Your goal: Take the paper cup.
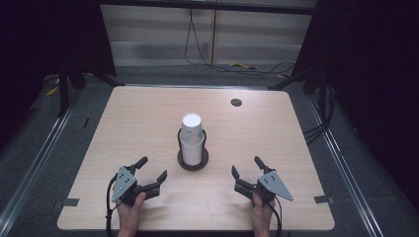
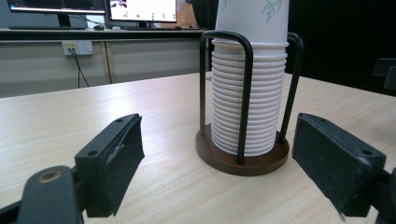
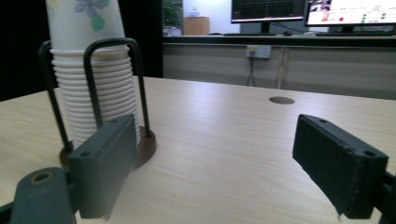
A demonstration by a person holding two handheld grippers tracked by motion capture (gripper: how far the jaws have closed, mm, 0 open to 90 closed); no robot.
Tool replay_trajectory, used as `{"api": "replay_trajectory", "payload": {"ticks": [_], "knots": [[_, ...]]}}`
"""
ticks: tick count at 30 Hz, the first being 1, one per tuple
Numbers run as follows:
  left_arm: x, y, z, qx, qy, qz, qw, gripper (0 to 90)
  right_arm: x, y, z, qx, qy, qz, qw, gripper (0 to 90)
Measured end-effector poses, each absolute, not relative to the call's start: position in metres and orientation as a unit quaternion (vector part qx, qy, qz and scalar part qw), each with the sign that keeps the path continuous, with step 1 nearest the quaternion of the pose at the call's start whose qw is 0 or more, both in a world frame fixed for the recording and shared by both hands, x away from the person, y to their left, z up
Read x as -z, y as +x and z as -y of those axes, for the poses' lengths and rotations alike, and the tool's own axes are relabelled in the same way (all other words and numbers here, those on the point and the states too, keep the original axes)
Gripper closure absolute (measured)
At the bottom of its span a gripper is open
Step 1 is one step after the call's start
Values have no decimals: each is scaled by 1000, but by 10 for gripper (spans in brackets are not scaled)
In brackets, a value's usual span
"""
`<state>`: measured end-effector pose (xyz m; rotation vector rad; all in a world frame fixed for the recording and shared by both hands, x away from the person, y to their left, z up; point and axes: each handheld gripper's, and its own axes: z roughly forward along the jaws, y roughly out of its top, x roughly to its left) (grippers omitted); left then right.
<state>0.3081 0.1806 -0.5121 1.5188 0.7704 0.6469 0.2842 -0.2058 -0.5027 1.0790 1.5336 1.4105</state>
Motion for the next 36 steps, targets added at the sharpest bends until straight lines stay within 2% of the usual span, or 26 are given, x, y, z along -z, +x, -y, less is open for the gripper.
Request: {"api": "replay_trajectory", "payload": {"ticks": [4, 10, 16, 25, 30, 36], "knots": [[512, 309, -181, -277, 660, -335, 613, 164, 503, 284, 210, -573, 427, -595, 368, 122], [512, 309, -183, -269, 658, -337, 618, 166, 502, 284, 208, -566, 424, -604, 368, 111], [512, 309, -183, -269, 658, -336, 618, 166, 502, 287, 206, -571, 418, -618, 343, 125], [512, 309, -183, -267, 654, -339, 621, 166, 499, 291, 202, -565, 422, -626, 333, 128], [512, 309, -183, -266, 655, -334, 623, 165, 492, 294, 196, -575, 420, -634, 302, 129], [513, 308, -183, -270, 655, -332, 623, 166, 483, 297, 189, -570, 410, -643, 307, 135]]}}
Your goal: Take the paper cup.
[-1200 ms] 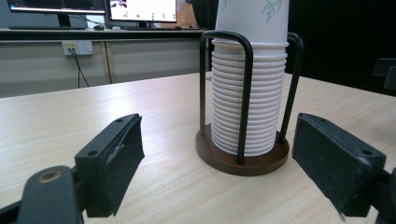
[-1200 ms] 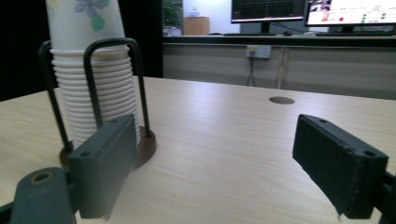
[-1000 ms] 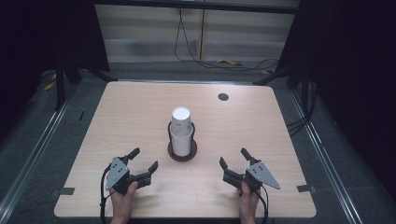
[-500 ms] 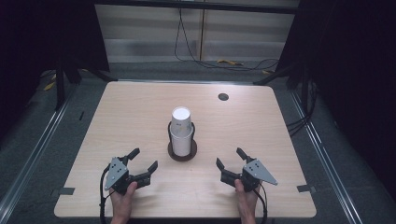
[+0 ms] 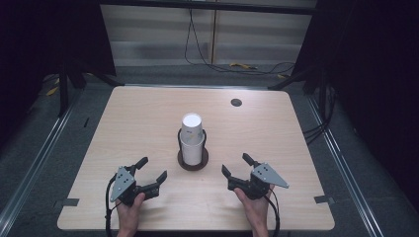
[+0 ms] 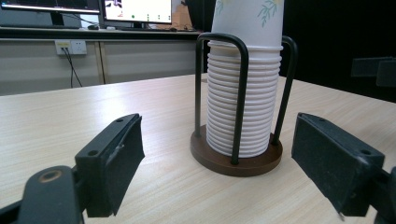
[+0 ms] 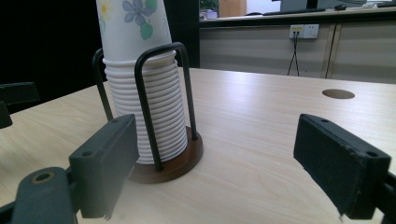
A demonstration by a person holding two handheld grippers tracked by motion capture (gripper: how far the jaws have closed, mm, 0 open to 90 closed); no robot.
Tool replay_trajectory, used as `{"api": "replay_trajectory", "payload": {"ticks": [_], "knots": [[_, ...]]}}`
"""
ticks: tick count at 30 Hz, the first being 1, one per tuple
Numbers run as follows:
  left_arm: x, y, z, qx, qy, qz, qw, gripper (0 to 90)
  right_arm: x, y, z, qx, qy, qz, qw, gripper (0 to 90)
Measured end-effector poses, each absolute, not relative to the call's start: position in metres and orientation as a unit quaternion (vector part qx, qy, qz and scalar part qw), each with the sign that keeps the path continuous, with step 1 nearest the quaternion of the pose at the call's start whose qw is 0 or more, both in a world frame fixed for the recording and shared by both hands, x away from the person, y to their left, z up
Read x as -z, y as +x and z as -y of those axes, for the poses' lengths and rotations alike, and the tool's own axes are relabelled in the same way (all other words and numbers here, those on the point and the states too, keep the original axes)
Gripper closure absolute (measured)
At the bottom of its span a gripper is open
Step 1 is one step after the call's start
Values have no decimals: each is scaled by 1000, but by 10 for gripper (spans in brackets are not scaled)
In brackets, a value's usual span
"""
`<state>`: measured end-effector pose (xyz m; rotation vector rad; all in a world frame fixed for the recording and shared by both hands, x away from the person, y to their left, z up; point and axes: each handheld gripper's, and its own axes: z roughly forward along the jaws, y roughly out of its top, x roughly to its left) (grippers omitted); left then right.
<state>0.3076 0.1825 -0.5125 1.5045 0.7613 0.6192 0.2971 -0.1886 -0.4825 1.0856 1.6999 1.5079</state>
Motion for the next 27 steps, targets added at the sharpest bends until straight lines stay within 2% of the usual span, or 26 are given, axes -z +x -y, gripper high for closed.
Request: {"api": "replay_trajectory", "payload": {"ticks": [12, 16, 27], "knots": [[512, 307, -182, -271, 657, -329, 622, 164, 463, 310, 178, -578, 379, -660, 294, 163], [512, 307, -182, -271, 658, -328, 621, 164, 456, 316, 175, -582, 367, -670, 277, 226], [512, 308, -181, -269, 660, -327, 621, 164, 446, 331, 167, -584, 356, -688, 243, 193]]}}
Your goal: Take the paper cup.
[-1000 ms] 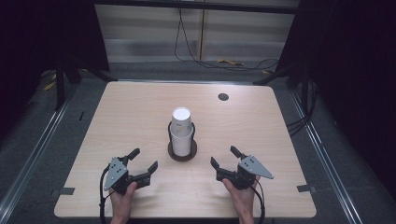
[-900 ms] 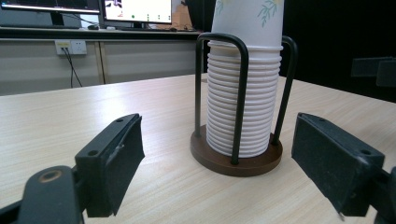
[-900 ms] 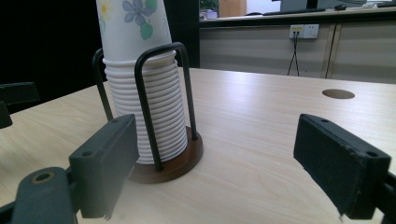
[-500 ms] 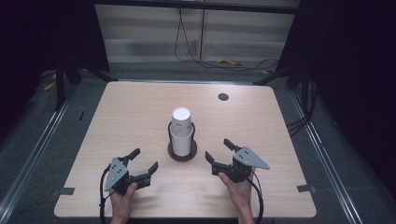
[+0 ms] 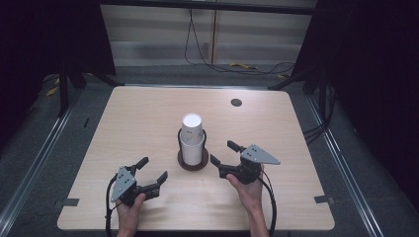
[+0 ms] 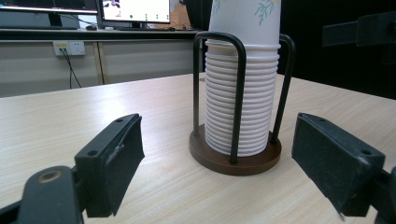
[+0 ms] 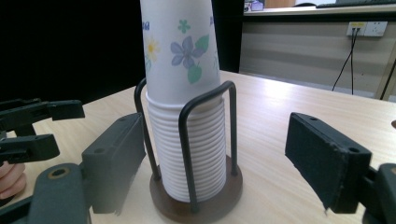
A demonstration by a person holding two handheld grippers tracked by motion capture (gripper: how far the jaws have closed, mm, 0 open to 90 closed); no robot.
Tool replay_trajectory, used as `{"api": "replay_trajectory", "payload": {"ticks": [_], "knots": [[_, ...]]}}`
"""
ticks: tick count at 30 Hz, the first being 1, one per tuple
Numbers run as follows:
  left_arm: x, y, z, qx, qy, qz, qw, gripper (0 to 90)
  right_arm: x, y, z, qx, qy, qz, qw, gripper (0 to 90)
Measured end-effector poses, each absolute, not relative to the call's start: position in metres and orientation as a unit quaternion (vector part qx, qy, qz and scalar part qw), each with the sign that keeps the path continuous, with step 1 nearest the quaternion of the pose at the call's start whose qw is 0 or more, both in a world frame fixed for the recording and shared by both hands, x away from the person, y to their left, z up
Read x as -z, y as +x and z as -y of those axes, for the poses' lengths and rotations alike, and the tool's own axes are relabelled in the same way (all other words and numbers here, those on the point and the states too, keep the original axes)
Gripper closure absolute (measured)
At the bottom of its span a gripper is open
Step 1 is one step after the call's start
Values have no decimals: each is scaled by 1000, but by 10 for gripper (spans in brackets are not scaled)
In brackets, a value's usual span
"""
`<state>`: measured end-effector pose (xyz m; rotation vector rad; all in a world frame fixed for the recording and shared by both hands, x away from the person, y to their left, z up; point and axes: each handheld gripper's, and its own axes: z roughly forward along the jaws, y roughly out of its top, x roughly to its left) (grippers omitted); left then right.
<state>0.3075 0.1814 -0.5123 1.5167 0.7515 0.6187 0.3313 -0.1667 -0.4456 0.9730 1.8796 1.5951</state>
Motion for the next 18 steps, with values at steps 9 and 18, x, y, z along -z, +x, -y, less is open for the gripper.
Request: {"api": "replay_trajectory", "payload": {"ticks": [9, 18], "knots": [[512, 308, -182, -270, 660, -328, 620, 164, 432, 345, 156, -575, 346, -708, 221, 165], [512, 307, -182, -270, 659, -326, 621, 164, 423, 361, 149, -581, 338, -712, 201, 167]]}}
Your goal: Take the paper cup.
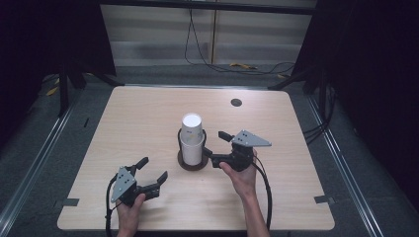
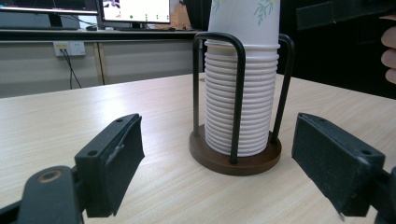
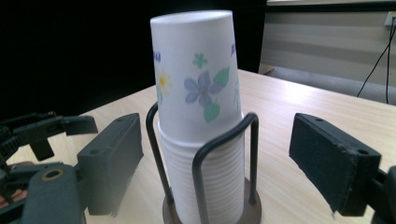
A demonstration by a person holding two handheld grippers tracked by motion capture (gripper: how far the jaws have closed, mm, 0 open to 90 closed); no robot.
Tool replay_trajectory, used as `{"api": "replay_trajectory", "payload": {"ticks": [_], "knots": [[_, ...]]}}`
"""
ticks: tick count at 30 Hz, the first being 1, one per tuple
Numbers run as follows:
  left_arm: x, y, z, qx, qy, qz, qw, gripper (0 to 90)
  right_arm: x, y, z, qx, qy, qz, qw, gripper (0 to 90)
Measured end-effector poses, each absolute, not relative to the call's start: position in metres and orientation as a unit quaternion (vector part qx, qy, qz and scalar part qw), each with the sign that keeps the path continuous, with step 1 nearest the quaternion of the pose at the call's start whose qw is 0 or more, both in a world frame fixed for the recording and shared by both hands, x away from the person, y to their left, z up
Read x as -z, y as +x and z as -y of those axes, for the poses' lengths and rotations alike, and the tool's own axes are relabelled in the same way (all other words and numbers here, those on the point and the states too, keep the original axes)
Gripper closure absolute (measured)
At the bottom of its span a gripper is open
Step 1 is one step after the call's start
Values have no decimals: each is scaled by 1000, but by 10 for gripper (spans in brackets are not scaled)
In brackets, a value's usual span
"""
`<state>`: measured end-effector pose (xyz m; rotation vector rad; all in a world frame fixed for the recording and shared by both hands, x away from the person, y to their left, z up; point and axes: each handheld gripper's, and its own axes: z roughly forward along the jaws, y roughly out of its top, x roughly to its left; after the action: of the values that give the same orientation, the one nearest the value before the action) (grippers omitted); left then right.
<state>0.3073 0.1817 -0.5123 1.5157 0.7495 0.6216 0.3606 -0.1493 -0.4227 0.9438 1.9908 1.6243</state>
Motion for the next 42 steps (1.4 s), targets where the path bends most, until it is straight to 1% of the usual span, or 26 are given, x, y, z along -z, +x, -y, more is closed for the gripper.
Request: {"api": "replay_trajectory", "payload": {"ticks": [4, 7, 11, 17, 26, 27, 31, 32, 35, 42], "knots": [[512, 307, -182, -271, 661, -324, 620, 164, 417, 367, 146, -582, 333, -716, 196, 164], [512, 307, -182, -272, 658, -325, 622, 164, 417, 370, 144, -592, 330, -713, 179, 167], [512, 307, -182, -272, 659, -324, 622, 164, 414, 374, 142, -590, 325, -718, 174, 166], [513, 306, -182, -272, 660, -323, 622, 164, 402, 380, 132, -582, 311, -728, 187, 165], [512, 307, -183, -274, 663, -315, 622, 164, 395, 397, 118, -569, 299, -745, 180, 176], [513, 306, -182, -272, 655, -323, 626, 164, 394, 399, 116, -565, 299, -748, 180, 176], [513, 306, -182, -273, 657, -322, 625, 164, 391, 406, 111, -559, 297, -754, 173, 176], [513, 306, -182, -272, 657, -322, 625, 164, 390, 408, 110, -558, 297, -756, 171, 178], [513, 306, -182, -273, 657, -321, 625, 164, 388, 412, 107, -555, 290, -763, 162, 227], [513, 306, -182, -275, 657, -322, 624, 164, 385, 419, 99, -546, 290, -771, 155, 237]]}}
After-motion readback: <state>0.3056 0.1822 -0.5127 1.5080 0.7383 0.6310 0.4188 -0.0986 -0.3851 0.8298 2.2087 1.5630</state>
